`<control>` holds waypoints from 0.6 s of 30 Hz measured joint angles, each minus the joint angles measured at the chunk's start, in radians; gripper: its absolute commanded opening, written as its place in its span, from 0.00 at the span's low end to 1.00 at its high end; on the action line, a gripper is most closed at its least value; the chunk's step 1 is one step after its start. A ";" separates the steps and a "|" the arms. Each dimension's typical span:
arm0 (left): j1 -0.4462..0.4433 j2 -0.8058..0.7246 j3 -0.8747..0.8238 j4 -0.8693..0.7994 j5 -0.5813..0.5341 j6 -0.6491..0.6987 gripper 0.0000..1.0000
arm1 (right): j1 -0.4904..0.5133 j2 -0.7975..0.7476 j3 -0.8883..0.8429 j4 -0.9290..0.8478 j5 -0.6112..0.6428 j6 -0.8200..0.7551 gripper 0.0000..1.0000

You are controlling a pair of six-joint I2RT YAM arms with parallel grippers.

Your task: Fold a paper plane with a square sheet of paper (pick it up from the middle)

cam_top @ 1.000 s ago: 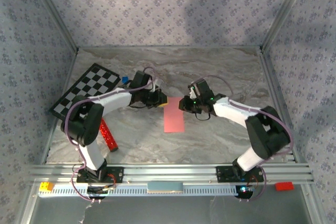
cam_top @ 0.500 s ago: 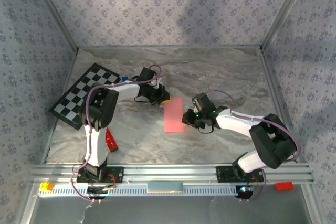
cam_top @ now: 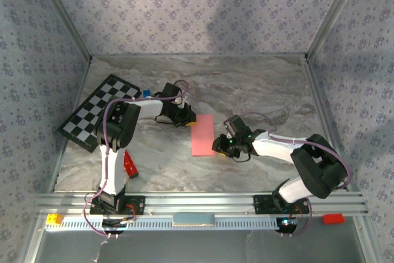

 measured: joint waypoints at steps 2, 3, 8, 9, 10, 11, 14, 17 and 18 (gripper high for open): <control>0.002 0.000 -0.002 0.003 0.003 0.001 0.10 | 0.002 0.000 0.000 0.001 -0.002 0.003 0.33; 0.005 0.000 -0.003 0.005 0.005 0.003 0.10 | 0.002 0.000 -0.001 0.002 -0.005 0.005 0.33; 0.005 0.000 -0.007 0.012 0.013 0.004 0.10 | 0.003 -0.002 -0.005 0.029 -0.023 0.023 0.33; 0.005 0.000 -0.007 0.012 0.014 0.003 0.10 | 0.003 -0.002 -0.005 0.035 -0.027 0.026 0.33; 0.005 0.000 -0.007 0.012 0.014 0.003 0.10 | 0.003 -0.002 -0.005 0.041 -0.028 0.027 0.33; 0.005 0.000 -0.007 0.013 0.014 0.003 0.10 | 0.003 -0.002 -0.005 0.047 -0.029 0.030 0.33; 0.005 0.000 -0.007 0.013 0.016 0.003 0.10 | 0.003 -0.002 -0.007 0.069 -0.035 0.039 0.34; 0.006 0.000 -0.007 0.014 0.016 0.003 0.10 | 0.003 -0.002 -0.017 0.097 -0.035 0.059 0.36; 0.006 0.000 -0.007 0.014 0.016 0.003 0.10 | 0.003 -0.002 -0.021 0.105 -0.035 0.065 0.36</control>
